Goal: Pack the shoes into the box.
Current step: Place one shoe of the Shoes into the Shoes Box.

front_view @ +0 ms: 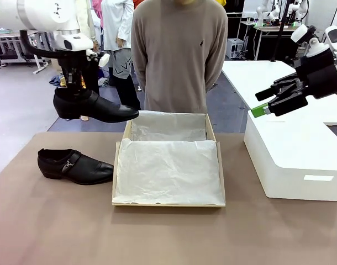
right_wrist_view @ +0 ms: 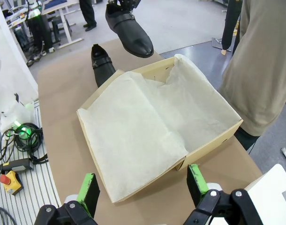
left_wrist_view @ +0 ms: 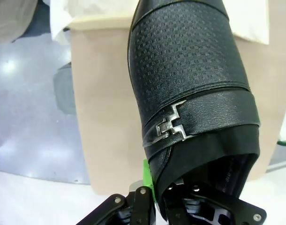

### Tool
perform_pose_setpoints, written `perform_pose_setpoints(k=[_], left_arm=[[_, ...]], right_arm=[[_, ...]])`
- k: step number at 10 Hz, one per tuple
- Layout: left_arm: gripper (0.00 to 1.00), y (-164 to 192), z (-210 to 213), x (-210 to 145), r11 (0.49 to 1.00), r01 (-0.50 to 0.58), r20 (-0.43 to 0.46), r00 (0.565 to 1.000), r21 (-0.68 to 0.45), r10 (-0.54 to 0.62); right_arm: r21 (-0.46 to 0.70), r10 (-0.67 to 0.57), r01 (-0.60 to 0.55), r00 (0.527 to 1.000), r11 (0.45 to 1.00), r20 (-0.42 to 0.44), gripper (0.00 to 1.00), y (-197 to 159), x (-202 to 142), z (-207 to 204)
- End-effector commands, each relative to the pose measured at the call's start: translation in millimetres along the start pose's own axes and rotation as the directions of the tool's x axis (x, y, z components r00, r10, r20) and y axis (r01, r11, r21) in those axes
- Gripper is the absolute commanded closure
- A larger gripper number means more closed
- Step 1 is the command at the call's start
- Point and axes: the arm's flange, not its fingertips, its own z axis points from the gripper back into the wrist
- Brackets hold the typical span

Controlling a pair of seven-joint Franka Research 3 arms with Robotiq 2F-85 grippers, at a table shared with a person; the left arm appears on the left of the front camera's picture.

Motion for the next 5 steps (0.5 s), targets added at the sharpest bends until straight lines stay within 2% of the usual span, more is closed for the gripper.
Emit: perform_pose_setpoints(k=[1, 3, 5], left_arm=[[1.00, -2, 10, 15, 0.999, -0.008, 0.013, 1.000, -0.041, 0.008], [1.00, 0, 9, 29, 0.996, -0.008, 0.015, 1.000, -0.089, 0.009], [1.00, -10, 1, 29, 0.998, 0.015, -0.003, 1.000, -0.056, -0.015]], right_arm=[[0.007, 0.028, -0.028, 0.999, 1.000, 0.031, 0.00, -4, 1, -3], [0.007, 0.028, -0.028, 0.999, 1.000, 0.031, 0.00, -4, 1, -3], [0.007, 0.028, -0.028, 0.999, 1.000, 0.031, 0.00, -4, 1, -3]])
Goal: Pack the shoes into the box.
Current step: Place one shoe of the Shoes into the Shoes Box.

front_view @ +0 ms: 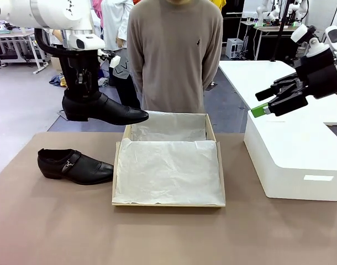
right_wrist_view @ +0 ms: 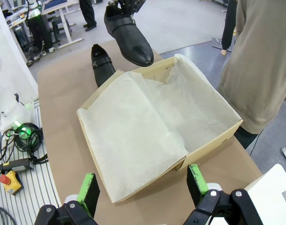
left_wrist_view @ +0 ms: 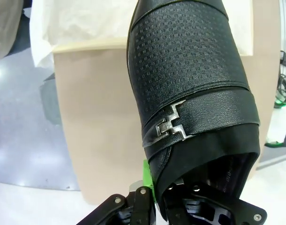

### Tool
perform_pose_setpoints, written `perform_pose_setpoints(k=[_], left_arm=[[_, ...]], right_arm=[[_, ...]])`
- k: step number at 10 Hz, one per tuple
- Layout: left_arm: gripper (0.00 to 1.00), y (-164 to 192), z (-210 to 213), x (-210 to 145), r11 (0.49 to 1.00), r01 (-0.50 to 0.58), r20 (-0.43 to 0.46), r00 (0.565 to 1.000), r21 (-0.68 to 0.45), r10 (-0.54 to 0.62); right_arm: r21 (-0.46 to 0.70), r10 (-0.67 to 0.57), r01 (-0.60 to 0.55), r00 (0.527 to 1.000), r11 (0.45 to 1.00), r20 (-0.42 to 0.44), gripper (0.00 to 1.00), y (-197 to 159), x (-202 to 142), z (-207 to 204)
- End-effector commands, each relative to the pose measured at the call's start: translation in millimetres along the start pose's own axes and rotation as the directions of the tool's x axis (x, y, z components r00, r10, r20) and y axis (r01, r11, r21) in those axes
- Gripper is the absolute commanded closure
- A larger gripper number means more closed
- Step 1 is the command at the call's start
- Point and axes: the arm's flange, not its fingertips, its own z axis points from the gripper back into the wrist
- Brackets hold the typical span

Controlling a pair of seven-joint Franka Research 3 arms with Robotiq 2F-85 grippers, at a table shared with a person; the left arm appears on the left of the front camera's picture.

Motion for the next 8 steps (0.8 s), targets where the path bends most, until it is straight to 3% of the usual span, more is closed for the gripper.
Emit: perform_pose_setpoints(k=[1, 5, 8], left_arm=[[1.00, -4, 3, -2, 1.000, -0.001, 0.000, 1.000, 0.020, 0.001], [1.00, 0, 0, 0, 1.000, 0.001, 0.000, 1.000, 0.003, -0.001], [1.00, -1, 21, 38, 1.000, 0.000, 0.013, 1.000, 0.000, 0.000]], right_arm=[[0.007, 0.028, -0.028, 0.999, 1.000, 0.031, 0.00, -4, 1, -3], [0.007, 0.028, -0.028, 0.999, 1.000, 0.031, 0.00, -4, 1, -3], [0.007, 0.028, -0.028, 0.999, 1.000, 0.031, 0.00, -4, 1, -3]])
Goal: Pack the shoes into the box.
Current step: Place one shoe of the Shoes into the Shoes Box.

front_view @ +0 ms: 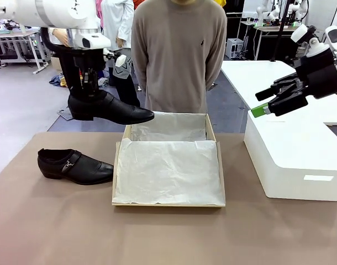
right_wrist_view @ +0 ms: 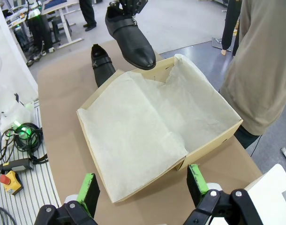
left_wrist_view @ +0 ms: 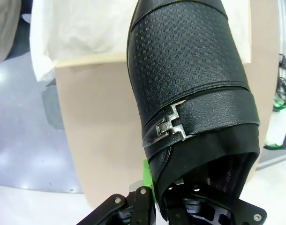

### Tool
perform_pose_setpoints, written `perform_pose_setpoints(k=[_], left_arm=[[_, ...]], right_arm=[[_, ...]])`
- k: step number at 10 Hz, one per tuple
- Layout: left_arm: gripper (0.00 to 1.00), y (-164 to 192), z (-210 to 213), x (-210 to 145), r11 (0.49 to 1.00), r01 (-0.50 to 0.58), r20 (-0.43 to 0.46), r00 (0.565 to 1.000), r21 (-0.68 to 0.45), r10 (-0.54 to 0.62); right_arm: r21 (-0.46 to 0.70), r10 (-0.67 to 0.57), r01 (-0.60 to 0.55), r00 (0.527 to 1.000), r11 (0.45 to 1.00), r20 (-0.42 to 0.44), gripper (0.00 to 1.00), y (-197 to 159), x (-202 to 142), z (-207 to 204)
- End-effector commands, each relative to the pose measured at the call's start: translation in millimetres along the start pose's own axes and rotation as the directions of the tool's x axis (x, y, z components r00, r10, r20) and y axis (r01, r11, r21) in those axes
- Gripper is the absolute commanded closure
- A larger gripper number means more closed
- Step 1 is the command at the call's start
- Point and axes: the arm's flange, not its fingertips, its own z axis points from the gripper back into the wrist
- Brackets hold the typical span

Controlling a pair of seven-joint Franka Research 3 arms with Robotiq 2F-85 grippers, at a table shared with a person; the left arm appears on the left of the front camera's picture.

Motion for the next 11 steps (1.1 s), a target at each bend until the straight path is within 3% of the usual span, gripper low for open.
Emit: perform_pose_setpoints(k=[1, 7, 11], left_arm=[[1.00, 7, 18, 27, 1.000, -0.025, 0.000, 1.000, -0.014, 0.025], [1.00, 32, 3, 115, 0.999, -0.020, -0.003, 1.000, 0.046, 0.021], [1.00, 47, -22, 149, 0.999, -0.009, 0.013, 1.000, 0.032, 0.009]], right_arm=[[0.008, 0.028, -0.028, 0.999, 1.000, 0.031, 0.00, -3, 1, -3], [0.008, 0.028, -0.028, 0.999, 1.000, 0.031, 0.00, -3, 1, -3], [0.008, 0.028, -0.028, 0.999, 1.000, 0.031, 0.00, -3, 1, -3]])
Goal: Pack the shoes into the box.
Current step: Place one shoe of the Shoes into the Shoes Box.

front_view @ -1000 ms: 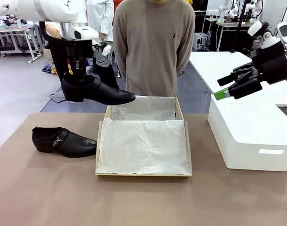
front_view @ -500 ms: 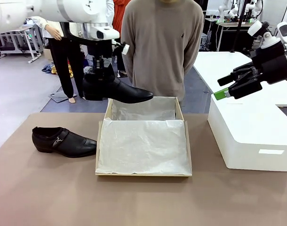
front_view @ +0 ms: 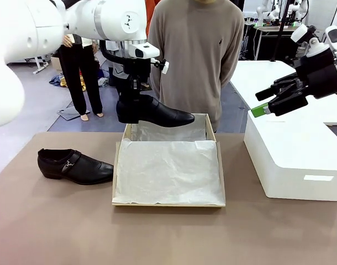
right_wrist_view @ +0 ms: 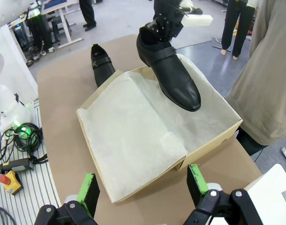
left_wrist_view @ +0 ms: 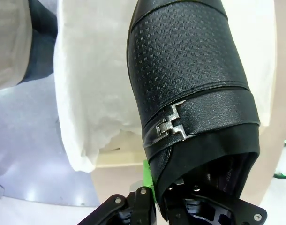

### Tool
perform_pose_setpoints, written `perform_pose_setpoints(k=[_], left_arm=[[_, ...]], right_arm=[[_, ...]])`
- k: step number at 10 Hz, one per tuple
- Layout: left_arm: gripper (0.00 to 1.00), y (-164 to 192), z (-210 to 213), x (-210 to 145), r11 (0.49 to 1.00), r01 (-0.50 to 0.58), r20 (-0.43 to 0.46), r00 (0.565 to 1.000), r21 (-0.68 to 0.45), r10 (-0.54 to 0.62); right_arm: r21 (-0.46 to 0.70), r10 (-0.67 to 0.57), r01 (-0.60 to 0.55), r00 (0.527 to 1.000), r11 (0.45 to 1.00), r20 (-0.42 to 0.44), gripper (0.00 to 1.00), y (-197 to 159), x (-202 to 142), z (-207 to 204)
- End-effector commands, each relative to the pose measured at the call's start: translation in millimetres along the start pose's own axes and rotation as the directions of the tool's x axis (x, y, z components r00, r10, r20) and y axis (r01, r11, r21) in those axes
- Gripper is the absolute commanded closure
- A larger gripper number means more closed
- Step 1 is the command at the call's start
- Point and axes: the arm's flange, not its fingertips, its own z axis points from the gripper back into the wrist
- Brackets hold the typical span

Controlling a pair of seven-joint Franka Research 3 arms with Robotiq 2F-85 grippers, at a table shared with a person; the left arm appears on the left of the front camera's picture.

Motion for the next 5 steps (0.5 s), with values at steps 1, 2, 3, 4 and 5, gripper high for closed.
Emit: perform_pose_setpoints(k=[1, 2, 3, 4, 5], left_arm=[[1.00, 16, 8, 13, 1.000, -0.008, -0.008, 1.000, 0.022, 0.008], [1.00, 17, 3, 15, 1.000, 0.002, -0.006, 1.000, 0.030, -0.002], [1.00, 17, 0, 16, 1.000, 0.002, -0.005, 1.000, 0.024, -0.002], [1.00, 15, 1, 14, 1.000, 0.020, -0.026, 0.999, 0.016, -0.019], [1.00, 8, -12, 12, 1.000, 0.009, 0.008, 1.000, 0.002, -0.009]], right_arm=[[0.009, 0.028, -0.028, 0.999, 1.000, 0.032, 0.00, -3, 0, -3], [0.009, 0.028, -0.028, 0.999, 1.000, 0.032, 0.00, -3, 0, -3], [0.009, 0.028, -0.028, 0.999, 1.000, 0.032, 0.00, -3, 0, -3], [0.009, 0.028, -0.028, 0.999, 1.000, 0.032, 0.00, -3, 0, -3], [0.009, 0.028, -0.028, 0.999, 1.000, 0.032, 0.00, -3, 0, -3]])
